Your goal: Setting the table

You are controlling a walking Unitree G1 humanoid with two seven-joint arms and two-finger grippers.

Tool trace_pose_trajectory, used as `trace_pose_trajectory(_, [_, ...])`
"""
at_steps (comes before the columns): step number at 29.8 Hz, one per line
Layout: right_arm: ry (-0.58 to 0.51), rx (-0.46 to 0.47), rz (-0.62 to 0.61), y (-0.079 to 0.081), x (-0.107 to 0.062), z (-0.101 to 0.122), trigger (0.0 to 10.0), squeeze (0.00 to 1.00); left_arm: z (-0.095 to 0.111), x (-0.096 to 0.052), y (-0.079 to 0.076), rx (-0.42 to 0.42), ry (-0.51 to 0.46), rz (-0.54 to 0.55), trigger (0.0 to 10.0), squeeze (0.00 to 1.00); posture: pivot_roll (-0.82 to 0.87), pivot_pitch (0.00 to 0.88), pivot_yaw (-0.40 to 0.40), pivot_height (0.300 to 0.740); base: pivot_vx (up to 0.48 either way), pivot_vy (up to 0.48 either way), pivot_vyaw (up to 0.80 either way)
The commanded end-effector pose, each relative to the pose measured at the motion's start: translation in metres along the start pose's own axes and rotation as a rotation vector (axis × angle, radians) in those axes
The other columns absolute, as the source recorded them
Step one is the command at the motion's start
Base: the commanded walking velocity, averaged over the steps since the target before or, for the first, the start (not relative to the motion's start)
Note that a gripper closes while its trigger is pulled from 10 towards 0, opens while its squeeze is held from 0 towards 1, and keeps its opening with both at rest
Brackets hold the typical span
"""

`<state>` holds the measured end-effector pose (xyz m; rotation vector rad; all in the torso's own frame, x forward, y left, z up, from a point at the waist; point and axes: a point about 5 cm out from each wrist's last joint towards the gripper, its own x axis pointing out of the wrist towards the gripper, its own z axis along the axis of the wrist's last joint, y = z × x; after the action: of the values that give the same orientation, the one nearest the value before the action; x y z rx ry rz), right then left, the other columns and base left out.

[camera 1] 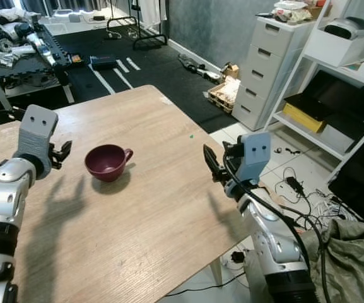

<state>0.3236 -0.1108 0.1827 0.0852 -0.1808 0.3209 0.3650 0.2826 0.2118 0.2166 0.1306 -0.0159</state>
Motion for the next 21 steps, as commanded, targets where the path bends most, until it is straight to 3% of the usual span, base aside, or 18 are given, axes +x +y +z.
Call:
trace_pose_trajectory(1, [0.019,0.015,-0.006,0.001,-0.004,-0.003,10.0,0.00,-0.004,0.004,-0.001,-0.062,0.022,-0.021,10.0,0.00,0.01,0.074,0.071,0.740,0.000,0.000,0.00])
trace_pose_trajectory(8, [0.029,0.022,-0.010,0.003,-0.010,-0.003,10.0,0.00,-0.005,0.011,-0.008,-0.155,0.073,-0.094,10.0,0.00,0.01,0.099,0.078,0.740,0.000,0.000,0.00])
trace_pose_trajectory(15, [0.043,0.027,-0.018,0.004,-0.014,-0.005,10.0,0.00,-0.003,0.013,-0.011,-0.162,0.128,-0.158,10.0,0.00,0.01,0.115,0.090,0.740,0.000,0.000,0.00])
trace_pose_trajectory(21, [0.052,0.031,-0.026,0.005,-0.014,-0.005,10.0,0.00,-0.022,0.010,-0.013,-0.189,0.226,-0.169,10.0,0.00,0.01,0.119,0.093,0.740,0.000,0.000,0.00])
